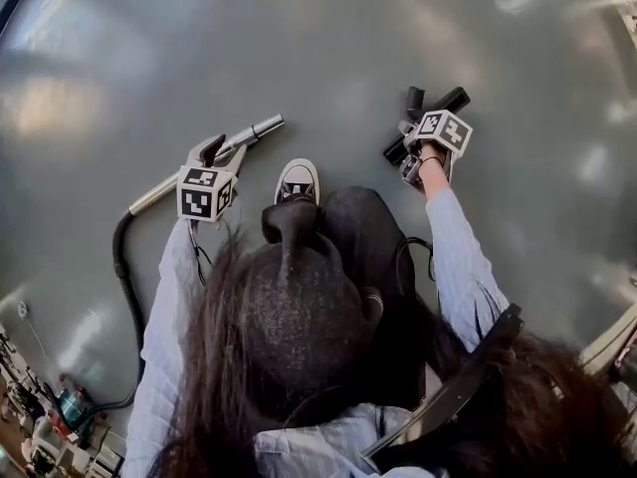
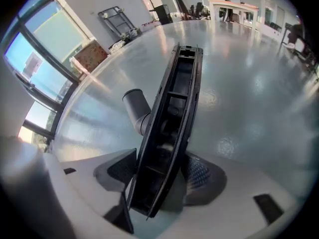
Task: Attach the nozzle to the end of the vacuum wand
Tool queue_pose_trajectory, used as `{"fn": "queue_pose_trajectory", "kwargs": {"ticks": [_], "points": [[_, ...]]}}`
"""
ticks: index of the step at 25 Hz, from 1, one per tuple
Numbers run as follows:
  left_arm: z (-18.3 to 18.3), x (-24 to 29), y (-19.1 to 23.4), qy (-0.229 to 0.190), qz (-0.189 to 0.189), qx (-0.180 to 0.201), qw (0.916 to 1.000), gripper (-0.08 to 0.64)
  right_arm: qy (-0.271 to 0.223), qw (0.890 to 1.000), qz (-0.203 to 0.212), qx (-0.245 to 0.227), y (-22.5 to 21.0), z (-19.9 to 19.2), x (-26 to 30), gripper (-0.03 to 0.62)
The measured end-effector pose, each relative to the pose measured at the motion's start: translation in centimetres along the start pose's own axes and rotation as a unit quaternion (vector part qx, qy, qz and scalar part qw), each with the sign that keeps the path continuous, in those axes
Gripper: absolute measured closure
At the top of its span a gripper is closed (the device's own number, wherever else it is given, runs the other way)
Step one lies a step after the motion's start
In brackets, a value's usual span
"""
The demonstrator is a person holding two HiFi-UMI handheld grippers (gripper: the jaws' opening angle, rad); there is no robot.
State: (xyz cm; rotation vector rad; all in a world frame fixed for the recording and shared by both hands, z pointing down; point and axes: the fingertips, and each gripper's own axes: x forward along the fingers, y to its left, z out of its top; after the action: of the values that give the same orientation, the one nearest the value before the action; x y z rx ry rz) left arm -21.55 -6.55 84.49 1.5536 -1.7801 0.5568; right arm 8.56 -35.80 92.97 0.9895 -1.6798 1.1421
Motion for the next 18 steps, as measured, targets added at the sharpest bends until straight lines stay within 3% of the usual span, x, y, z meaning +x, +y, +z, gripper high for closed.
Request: {"fn": "queue_pose_trajectory", "kwargs": {"ticks": [4, 9, 13, 18], "points": [[-2.2, 0.3, 0.7, 0.039, 0.005, 0.048, 0.9981, 0.367, -0.006, 0.991, 0.018, -0.131, 1.4, 0.2, -0.5, 0.320], [-3.3, 1.7, 1.1, 0.087, -0.012, 0.103, 0.9908, 0.356, -0.015, 0.953, 0.050, -0.300, 5.6, 1.7, -1.8, 0.336], [-5.1, 3.2, 2.0, 0.112, -0.015, 0.120, 0.9863, 0.356, 0.001, 0.920, 0.094, -0.380, 10.6, 1.7, -0.8, 0.337], [-5.6, 3.8, 2.8, 0.114, -0.019, 0.108, 0.9874, 0.356, 0.027, 0.885, 0.165, -0.435, 16.6, 0.6, 0.2, 0.337]]}}
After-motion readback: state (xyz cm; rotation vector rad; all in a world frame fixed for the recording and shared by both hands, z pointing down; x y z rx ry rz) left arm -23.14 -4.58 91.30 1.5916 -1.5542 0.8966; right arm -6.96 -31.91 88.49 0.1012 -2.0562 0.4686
